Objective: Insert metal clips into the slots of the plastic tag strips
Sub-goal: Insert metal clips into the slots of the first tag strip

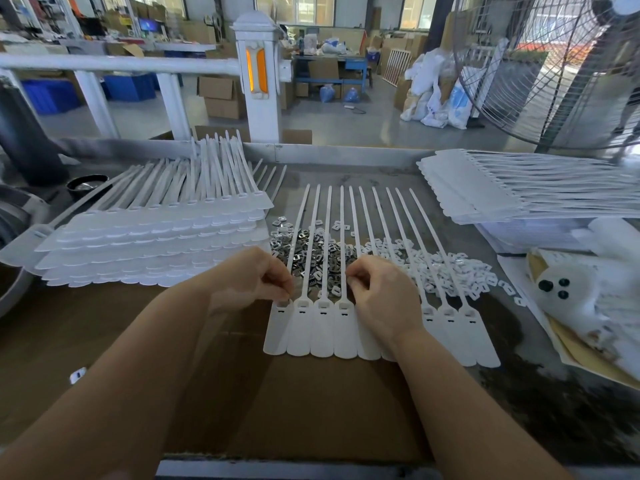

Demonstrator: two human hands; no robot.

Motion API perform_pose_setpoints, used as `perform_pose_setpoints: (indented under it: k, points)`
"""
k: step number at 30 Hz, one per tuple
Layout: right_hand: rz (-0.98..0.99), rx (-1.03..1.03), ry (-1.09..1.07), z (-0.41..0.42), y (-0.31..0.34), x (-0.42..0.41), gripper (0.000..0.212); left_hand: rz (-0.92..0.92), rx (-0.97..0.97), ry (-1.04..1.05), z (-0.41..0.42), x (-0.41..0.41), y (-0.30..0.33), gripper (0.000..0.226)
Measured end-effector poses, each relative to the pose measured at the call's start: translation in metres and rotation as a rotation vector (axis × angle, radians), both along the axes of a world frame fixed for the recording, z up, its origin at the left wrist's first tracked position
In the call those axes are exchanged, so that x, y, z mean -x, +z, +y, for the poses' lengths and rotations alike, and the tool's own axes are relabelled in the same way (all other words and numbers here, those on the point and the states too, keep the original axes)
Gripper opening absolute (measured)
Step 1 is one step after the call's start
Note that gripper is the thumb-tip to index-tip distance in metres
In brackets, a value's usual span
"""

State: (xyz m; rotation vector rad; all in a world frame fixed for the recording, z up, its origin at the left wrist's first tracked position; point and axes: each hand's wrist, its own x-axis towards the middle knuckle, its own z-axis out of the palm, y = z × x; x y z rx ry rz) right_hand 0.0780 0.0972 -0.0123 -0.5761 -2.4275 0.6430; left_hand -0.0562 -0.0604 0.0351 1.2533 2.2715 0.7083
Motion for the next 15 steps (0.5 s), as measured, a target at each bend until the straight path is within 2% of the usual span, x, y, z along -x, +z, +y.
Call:
perform_pose_setpoints:
  k: [8,15]
  points:
    - [0.004,-0.003,-0.003,0.0007,0.0001,-0.0001,0.012,0.078,0.082,-0.015,0.0000,-0.0013,0.0008,0.011]
    - [0.007,0.007,0.000,0.0008,-0.0008,0.0008,0.011,-0.044,-0.046,0.121,-0.0046,0.0014,-0.0057,0.008]
